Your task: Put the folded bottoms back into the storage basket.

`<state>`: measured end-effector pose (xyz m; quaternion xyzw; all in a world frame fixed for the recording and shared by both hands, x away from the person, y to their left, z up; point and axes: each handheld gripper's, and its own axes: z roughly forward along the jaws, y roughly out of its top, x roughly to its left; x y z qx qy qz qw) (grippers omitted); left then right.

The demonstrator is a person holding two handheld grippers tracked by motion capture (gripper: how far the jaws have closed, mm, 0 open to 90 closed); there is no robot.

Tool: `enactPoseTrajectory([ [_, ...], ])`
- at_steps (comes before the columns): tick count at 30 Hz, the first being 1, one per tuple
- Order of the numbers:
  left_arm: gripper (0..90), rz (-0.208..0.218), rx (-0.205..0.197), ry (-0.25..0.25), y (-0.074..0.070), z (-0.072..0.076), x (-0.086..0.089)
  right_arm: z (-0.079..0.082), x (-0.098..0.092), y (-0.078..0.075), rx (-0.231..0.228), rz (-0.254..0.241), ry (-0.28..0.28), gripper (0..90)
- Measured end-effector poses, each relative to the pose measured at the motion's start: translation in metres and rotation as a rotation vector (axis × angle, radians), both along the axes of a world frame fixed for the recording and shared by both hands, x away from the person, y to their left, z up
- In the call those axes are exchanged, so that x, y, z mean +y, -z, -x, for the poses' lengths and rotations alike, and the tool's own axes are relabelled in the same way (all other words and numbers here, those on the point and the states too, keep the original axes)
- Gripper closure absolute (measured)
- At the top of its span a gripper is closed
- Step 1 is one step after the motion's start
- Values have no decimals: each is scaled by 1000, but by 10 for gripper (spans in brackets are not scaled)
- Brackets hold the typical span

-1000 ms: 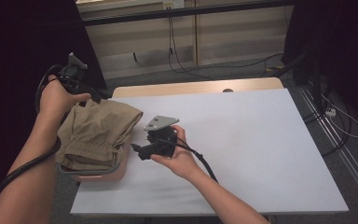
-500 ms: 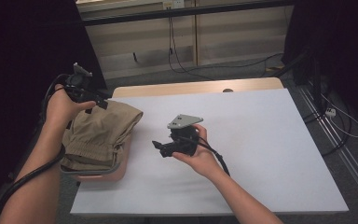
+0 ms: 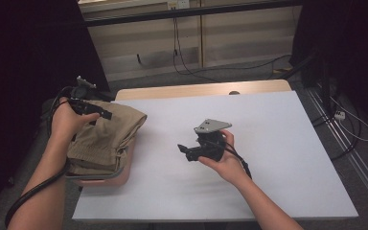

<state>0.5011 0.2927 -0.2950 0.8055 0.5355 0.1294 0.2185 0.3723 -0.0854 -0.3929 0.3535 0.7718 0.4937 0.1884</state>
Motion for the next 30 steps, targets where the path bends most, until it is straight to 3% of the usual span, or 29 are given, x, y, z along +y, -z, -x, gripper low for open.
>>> enactPoseTrajectory([
  [6,591,29,9,10,8,3,0,2,-15,5,5,-5,26,177],
  [8,706,45,29,22,10,4,-1,3,-20,7,7,-6,36,177],
  [16,900,48,42,59,18,5,-14,3,-27,11,19,-5,48,177],
  [24,900,56,88,50,37,6,-19,4,-30,10,17,0,50,177],
  [30,900,53,111,73,50,6,-25,3,-33,10,21,-1,55,176],
])
